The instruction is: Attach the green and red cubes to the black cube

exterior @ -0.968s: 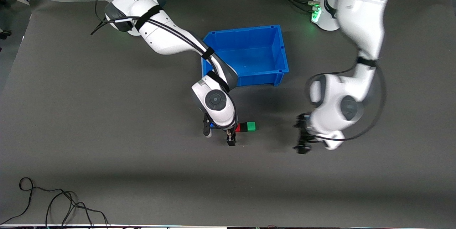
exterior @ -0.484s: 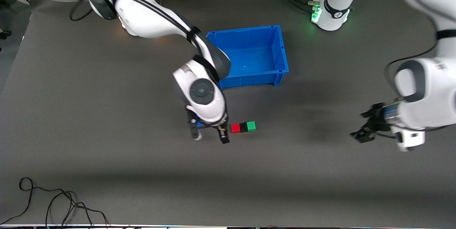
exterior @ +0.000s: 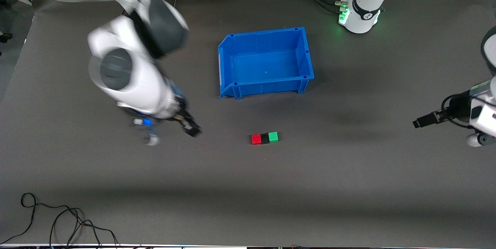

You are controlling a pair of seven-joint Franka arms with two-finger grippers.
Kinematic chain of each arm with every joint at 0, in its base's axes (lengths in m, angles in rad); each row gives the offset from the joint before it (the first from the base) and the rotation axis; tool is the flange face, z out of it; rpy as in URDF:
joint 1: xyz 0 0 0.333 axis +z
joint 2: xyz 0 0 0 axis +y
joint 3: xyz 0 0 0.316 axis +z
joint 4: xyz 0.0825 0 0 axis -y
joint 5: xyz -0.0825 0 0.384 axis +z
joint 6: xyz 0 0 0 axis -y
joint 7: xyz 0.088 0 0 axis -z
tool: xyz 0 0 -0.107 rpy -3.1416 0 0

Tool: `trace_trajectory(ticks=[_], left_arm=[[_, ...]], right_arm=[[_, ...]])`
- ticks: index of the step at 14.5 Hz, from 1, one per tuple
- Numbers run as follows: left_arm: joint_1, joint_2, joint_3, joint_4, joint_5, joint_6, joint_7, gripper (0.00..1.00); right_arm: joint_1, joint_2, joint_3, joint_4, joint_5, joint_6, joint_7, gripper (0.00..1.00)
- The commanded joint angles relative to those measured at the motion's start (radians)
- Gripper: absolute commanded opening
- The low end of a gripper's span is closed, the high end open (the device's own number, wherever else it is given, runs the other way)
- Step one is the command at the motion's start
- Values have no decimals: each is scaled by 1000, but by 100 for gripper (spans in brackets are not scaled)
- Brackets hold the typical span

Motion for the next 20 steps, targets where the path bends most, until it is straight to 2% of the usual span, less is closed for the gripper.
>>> trace_trajectory(ticks=[1,5,9,11,13,15,16,20], left_arm=[[-9,-67,-14,4,33,-82,54,100],[-56,-116,-19,59,79,-159,48,100],[-107,-144,-22,55,151,-164,20,100],[-106,-147,-22,56,149,-165,20,100],[-84,-151,-43,60,149,-165,20,100],[26,-157,-159,61,149,-164,23,100],[46,-160,-179,61,149,-162,25,100],[45,-164,-178,56,151,-176,40,100]], right_arm=[[-71,-155,0,-131,18,-96,-267,99],[-181,-239,-12,-166,8,-191,-614,99],[-185,-289,-124,-247,3,-159,-1024,98],[-185,-313,-155,-301,2,-112,-1055,98],[-185,-365,-158,-422,-4,-12,-1104,98],[-186,-430,-159,-522,-14,83,-1165,98],[-185,-437,-173,-542,-18,100,-1188,98],[-183,-441,-184,-543,-29,106,-1192,99]])
